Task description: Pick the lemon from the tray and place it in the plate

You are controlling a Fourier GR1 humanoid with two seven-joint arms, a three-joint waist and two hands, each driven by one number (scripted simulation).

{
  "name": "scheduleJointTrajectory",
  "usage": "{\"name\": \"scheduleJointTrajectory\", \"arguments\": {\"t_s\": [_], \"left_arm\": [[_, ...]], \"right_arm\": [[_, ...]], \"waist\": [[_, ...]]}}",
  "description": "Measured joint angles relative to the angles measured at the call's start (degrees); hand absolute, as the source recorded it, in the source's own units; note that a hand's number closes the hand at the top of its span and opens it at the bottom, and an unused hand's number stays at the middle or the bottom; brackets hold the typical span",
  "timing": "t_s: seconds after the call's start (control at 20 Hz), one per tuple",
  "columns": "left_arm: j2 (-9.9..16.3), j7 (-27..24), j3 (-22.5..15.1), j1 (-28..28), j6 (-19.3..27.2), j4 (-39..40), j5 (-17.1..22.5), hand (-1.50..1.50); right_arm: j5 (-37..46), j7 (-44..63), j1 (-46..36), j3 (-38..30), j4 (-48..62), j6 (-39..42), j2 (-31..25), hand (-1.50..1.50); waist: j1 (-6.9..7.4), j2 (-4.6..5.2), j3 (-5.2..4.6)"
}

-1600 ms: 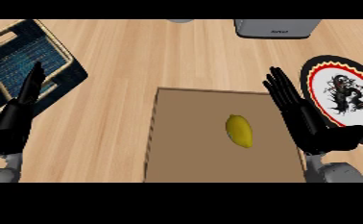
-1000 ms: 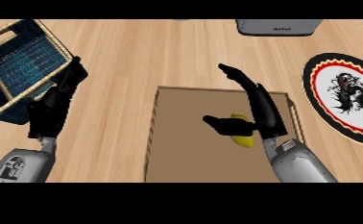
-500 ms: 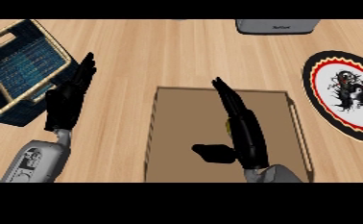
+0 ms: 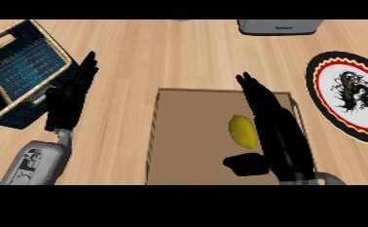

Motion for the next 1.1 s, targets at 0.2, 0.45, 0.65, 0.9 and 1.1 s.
{"name": "scheduleJointTrajectory", "arguments": {"t_s": [0.2,0.45,0.65,0.9,1.1], "left_arm": [[0.14,-0.62,1.19,-0.9,-1.11,1.42,0.59,0.0],[-0.36,-0.78,1.26,-1.6,-1.56,2.08,-0.14,0.0],[-0.83,-0.78,1.84,-1.64,-2.2,2.16,-0.26,0.0],[-1.66,-0.2,2.03,-1.64,-2.14,1.48,-1.24,0.0],[-2.19,-1.31,2.38,-1.06,-2.6,2.1,-1.64,0.0]], "right_arm": [[-5.12,9.53,-3.77,-2.2,-4.36,10.94,-0.97,-1.5],[-11.24,12.93,-6.06,-4.95,-4.3,17.45,-1.32,-1.5],[-12.35,12.83,-6.43,-5.44,-1.39,18.98,0.26,-1.5],[-12.89,11.86,-6.69,-5.86,2.56,20.84,1.46,-1.5],[-11.85,10.53,-5.42,-4.88,7.3,21.85,2.08,-1.5]], "waist": [[0.31,0.19,0.02],[0.67,0.34,0.07],[0.89,0.4,0.11],[0.95,0.44,0.13],[1.05,0.48,0.15]]}}
